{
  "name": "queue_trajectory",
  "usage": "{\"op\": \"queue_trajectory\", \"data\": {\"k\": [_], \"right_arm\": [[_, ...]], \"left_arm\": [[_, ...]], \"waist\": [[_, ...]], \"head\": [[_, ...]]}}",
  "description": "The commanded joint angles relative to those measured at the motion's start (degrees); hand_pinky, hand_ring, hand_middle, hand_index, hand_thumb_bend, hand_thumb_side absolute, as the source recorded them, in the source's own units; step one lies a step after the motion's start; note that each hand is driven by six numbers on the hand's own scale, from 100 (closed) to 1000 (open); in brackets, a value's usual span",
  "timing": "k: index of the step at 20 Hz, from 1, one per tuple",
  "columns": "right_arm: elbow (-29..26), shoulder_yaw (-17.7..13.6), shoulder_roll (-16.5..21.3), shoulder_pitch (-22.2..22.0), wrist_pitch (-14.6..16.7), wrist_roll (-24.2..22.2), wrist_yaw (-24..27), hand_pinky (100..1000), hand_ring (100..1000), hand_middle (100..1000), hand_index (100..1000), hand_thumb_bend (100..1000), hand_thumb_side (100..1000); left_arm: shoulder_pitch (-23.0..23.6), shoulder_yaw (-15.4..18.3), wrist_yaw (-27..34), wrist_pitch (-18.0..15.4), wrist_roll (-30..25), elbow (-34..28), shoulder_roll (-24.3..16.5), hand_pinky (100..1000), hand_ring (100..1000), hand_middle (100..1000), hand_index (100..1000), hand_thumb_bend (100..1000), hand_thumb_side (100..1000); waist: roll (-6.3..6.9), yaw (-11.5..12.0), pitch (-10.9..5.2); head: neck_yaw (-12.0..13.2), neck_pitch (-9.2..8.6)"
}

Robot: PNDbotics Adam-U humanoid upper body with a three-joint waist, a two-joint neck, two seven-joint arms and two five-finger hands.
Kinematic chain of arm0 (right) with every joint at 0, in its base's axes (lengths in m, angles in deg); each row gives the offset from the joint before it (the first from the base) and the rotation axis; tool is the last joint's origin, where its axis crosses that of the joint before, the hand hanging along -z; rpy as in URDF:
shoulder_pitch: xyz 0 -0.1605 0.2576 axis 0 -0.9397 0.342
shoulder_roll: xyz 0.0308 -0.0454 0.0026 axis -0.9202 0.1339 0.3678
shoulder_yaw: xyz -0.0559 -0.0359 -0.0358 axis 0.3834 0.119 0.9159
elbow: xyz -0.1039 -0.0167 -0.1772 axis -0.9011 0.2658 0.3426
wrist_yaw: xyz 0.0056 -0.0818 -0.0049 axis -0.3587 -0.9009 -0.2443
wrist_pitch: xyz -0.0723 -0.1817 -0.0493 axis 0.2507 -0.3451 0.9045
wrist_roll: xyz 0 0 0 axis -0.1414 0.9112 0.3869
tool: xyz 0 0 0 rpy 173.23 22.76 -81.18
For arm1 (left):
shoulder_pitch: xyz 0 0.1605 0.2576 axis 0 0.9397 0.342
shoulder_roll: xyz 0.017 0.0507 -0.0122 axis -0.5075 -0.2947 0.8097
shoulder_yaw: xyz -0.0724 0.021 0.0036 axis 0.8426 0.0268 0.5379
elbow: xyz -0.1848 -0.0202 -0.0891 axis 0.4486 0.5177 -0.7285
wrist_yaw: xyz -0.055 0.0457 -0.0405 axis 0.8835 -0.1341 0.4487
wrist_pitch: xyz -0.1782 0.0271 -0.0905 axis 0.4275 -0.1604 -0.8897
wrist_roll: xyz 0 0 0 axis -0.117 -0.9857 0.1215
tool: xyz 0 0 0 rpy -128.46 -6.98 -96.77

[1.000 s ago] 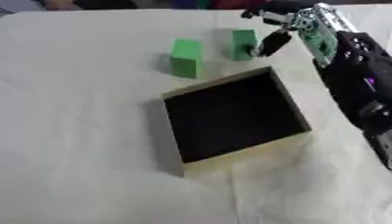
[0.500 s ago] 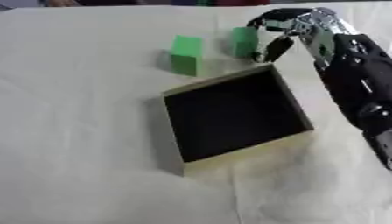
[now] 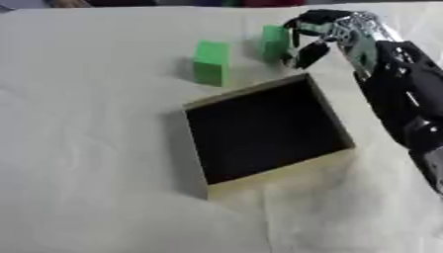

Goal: Pick up objects on the table and place them in the box.

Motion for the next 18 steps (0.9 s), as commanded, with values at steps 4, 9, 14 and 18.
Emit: {"op": "queue_trajectory", "data": {"k": [4, 9, 14, 18], "right_arm": [[-1.5, 0.2, 1.1, 1.4, -1.1, 1.4, 1.9, 852, 880, 527, 811, 100, 340], [-1.9, 0.2, 1.0, 1.5, -1.9, 2.0, 2.7, 842, 847, 433, 725, 100, 305], [-4.3, 0.9, 1.9, 1.7, -1.7, 1.8, 5.3, 842, 844, 434, 727, 100, 320], [-8.3, 3.0, 4.0, 1.5, -0.3, -0.2, 8.5, 842, 843, 434, 727, 100, 332]], "left_arm": [[-0.7, 0.3, 0.0, 0.1, 0.1, -0.8, -1.0, 798, 697, 714, 908, 304, 829], [-0.7, 0.3, 0.0, 0.1, 0.0, -0.8, -1.1, 798, 697, 714, 907, 303, 830], [-0.5, 0.4, -0.1, 0.2, -0.1, -0.8, -1.2, 798, 697, 715, 907, 305, 829], [-0.3, 0.5, -0.2, 0.3, 0.0, -0.8, -1.5, 798, 698, 716, 907, 307, 829]], "waist": [[0.07, 0.0, -1.25], [0.04, 0.0, -1.23], [0.03, -0.2, -1.40], [-0.12, -0.8, -1.82]], "head": [[-0.1, -0.33], [0.0, -0.31], [0.2, -0.15], [0.5, 0.11]]}}
